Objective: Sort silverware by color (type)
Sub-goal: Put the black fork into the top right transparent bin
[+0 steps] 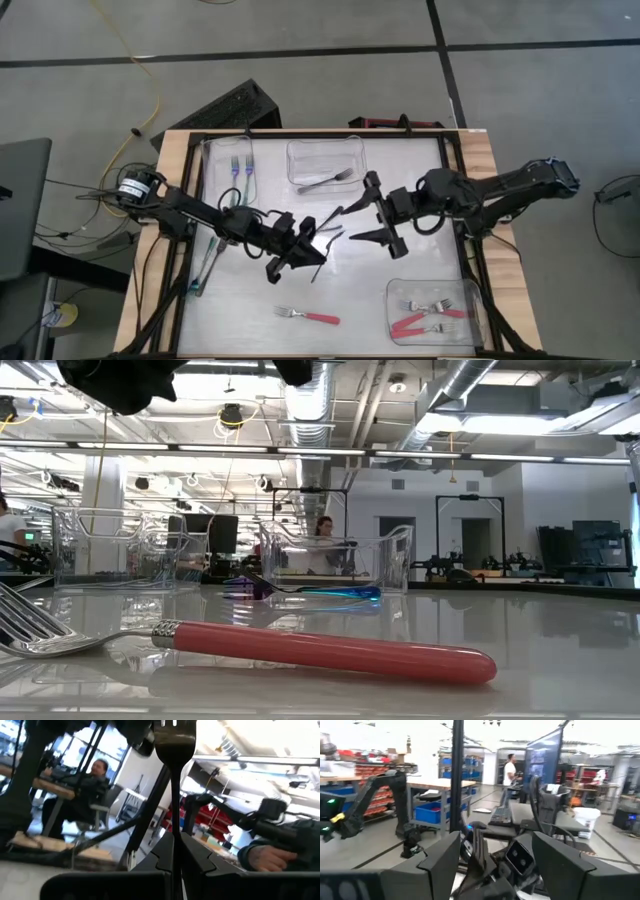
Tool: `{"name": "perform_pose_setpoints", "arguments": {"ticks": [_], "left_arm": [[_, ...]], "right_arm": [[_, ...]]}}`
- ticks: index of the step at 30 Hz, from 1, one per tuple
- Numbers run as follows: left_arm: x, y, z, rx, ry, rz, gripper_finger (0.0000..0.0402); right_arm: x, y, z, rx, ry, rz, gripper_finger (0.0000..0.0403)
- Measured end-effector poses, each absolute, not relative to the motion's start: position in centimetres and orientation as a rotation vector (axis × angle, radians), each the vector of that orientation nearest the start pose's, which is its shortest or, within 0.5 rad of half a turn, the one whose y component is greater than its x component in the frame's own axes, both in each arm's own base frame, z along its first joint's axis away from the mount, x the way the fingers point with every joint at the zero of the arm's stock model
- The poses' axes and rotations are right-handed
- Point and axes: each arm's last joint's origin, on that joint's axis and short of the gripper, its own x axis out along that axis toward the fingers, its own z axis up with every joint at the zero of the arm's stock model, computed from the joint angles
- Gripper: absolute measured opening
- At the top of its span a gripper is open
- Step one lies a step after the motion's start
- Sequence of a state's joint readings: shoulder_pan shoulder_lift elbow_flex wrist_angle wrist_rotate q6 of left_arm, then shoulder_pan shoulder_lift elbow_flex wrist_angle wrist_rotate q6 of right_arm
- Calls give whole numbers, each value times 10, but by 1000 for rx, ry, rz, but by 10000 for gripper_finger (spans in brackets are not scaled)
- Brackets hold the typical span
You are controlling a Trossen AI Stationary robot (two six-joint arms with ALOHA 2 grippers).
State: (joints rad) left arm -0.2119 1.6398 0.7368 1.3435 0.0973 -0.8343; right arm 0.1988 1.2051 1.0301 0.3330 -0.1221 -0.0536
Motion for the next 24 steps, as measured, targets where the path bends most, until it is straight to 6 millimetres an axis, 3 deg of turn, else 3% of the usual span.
{"name": "perform_pose_setpoints", "arguments": {"ticks": [10, 15, 19, 24], "left_arm": [[317, -71, 253, -863, -281, -471, 0], [317, -71, 252, -867, -277, -471, 0], [317, -71, 252, -867, -278, -471, 0], [317, -72, 252, -909, -262, -473, 1]], "right_arm": [[300, 66, 377, -55, -71, 409, 270], [302, 67, 382, -104, -87, 429, 247], [301, 67, 380, -105, -65, 432, 176], [300, 66, 377, -108, -19, 431, 32]]}}
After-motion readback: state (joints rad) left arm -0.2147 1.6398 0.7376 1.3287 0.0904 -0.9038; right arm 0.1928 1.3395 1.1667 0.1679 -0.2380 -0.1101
